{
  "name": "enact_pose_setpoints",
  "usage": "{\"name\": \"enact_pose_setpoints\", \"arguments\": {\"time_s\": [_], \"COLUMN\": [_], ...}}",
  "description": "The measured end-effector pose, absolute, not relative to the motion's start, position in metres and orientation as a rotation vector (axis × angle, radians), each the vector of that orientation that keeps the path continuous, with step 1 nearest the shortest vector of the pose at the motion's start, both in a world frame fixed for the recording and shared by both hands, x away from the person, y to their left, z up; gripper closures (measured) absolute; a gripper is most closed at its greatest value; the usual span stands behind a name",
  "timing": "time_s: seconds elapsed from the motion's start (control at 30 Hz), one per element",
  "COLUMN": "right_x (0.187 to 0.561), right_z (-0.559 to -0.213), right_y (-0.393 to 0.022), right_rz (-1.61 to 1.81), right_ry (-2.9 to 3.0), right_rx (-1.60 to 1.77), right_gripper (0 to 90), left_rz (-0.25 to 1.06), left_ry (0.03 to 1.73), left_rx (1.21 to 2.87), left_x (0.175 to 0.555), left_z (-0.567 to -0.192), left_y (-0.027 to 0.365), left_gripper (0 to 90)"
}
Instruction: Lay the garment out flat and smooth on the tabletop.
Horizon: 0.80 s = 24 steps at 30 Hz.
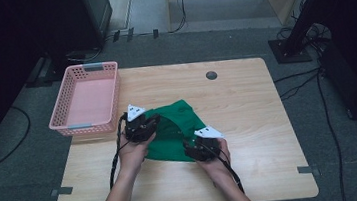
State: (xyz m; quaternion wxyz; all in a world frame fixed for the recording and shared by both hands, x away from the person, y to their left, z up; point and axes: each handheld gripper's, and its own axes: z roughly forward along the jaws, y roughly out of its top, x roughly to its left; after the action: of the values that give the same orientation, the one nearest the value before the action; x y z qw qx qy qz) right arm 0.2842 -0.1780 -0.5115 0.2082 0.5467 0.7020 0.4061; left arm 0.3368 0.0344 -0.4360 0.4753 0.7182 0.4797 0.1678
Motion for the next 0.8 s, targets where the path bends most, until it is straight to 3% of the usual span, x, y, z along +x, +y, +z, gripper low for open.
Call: {"name": "enact_pose_setpoints", "arguments": {"time_s": [0.1,0.3,0.43,0.53,0.63,0.8], "right_x": [0.292,0.3,0.307,0.309,0.309,0.309], "right_z": [-0.515,-0.514,-0.518,-0.52,-0.512,-0.498], "right_y": [-0.165,-0.149,-0.144,-0.151,-0.171,-0.184], "right_rz": [1.1,0.971,0.856,0.802,0.906,0.954], "right_ry": [1.934,1.806,1.77,1.719,1.689,1.758], "right_rx": [1.541,1.519,1.504,1.495,1.48,1.355], "right_gripper": [44.3,39.1,50.2,73.1,85.1,85.6], "left_rz": [0.41,0.399,0.381,0.383,0.411,0.494], "left_ry": [1.167,1.166,1.172,1.158,1.151,1.194], "left_rx": [1.752,1.745,1.729,1.732,1.765,1.862], "left_x": [0.336,0.335,0.336,0.335,0.335,0.345], "left_z": [-0.433,-0.434,-0.433,-0.431,-0.436,-0.461], "left_y": [0.035,0.032,0.031,0.031,0.031,0.029], "left_gripper": [86.4,86.3,86.5,86.7,87.0,87.9]}}
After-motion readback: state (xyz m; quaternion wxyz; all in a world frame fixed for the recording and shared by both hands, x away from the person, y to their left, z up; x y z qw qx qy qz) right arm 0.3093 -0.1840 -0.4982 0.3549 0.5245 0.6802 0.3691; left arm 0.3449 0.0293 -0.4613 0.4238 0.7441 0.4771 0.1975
